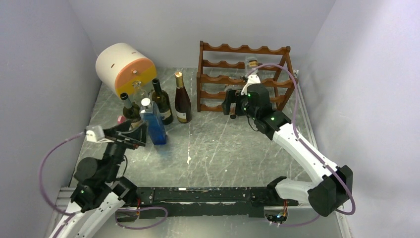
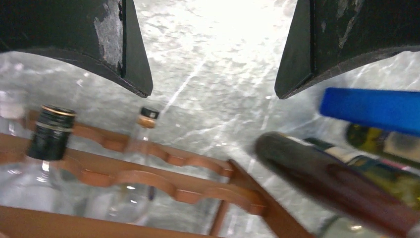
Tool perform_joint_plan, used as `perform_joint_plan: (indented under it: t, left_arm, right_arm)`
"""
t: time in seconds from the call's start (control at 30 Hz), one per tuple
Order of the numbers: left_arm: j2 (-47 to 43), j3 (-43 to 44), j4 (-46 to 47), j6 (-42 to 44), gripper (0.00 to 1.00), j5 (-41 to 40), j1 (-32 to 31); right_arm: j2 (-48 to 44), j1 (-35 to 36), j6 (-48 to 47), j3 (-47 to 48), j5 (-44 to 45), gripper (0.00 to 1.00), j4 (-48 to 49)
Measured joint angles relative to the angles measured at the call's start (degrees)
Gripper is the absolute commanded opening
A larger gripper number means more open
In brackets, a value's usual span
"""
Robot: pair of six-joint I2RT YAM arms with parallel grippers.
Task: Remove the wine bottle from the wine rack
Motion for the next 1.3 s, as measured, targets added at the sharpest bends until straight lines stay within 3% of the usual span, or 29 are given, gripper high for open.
perform_joint_plan:
  t: [0.27,0.4,0.6,0.83,1.03,1.3]
  left_arm:
    - [-0.57,9.55,-1.40,5.49,0.99,1.62,0.00]
    - [5.95,14.51,0.79,11.76,0.99,5.42,0.00]
    - [18.34,20.79,4.87,20.39,0.99,17.66,0.00]
    - [33.20,26.88,12.68,24.46,0.86,40.28,0.00]
    - [46.93,26.86,23.17,21.64,0.83,60.61,-0.79]
    - [50.47,21.77,24.83,24.87,0.82,63.93,-4.57]
  right_arm:
    - [0.76,-15.32,2.60,-3.74,0.17,1.00,1.64]
    - [-0.15,-22.77,5.29,-8.04,-3.02,0.99,4.94]
    - [-0.09,-33.57,11.56,-18.12,-15.19,0.95,17.03]
    - [5.75,-34.97,16.98,-23.47,-26.49,0.88,33.79]
    - [12.17,-34.99,19.80,-23.74,-31.21,0.70,43.17]
    - [17.40,-35.01,22.25,-23.63,-33.57,0.54,49.31]
